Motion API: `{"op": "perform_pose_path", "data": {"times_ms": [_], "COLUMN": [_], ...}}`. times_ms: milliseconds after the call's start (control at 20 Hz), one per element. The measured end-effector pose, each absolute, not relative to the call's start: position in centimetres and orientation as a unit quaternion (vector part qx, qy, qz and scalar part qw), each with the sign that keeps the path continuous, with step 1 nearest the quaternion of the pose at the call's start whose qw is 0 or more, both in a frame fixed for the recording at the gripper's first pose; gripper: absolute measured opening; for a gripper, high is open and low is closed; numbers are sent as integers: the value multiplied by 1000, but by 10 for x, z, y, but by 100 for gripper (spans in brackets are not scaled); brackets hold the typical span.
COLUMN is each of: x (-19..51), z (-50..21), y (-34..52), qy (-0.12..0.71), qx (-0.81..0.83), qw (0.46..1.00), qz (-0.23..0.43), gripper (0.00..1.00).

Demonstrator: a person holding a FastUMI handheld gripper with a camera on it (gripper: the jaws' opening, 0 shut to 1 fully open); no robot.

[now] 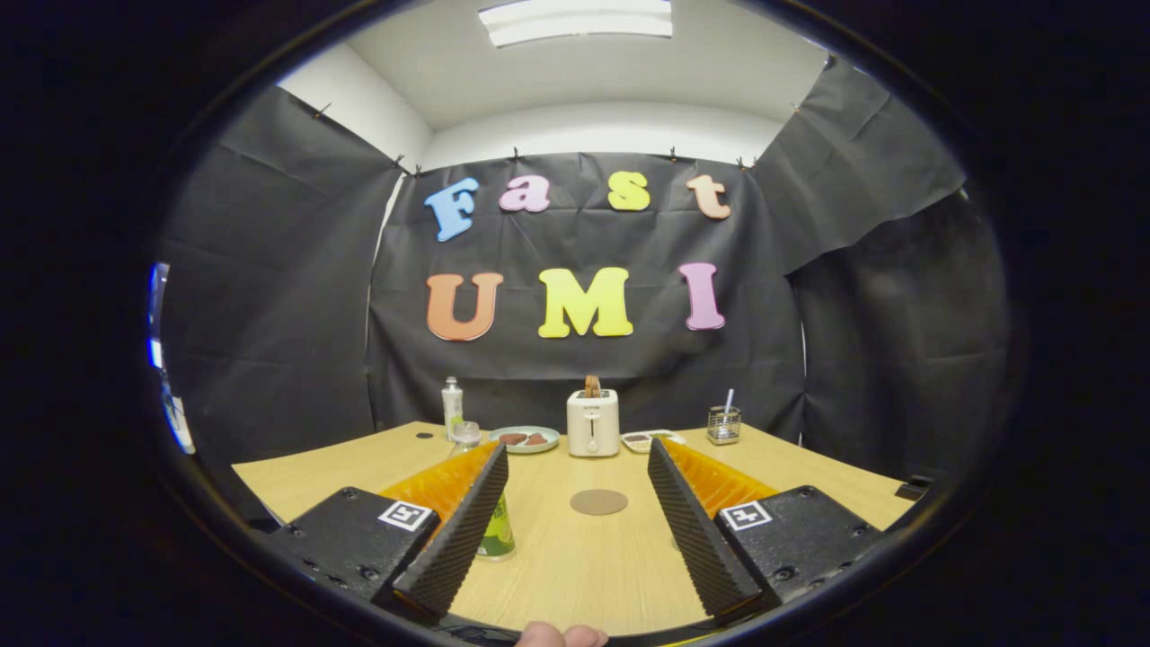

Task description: Take the bottle from table, then pour the juice into the cup, finally place the bottle on the coaster

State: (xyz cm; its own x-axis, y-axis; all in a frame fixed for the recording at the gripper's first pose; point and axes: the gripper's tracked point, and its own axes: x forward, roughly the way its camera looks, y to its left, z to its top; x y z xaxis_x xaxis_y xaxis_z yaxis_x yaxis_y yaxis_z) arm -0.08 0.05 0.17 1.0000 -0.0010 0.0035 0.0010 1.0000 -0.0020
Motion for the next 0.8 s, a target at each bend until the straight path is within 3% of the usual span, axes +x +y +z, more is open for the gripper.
{"op": "perform_pose_path", "data": {"times_ms": [800], "x": [-5], "z": [-6], "y": [17], "qy": [-3], "qx": [-1], "qw": [1000], "qz": [11], "gripper": [100]}}
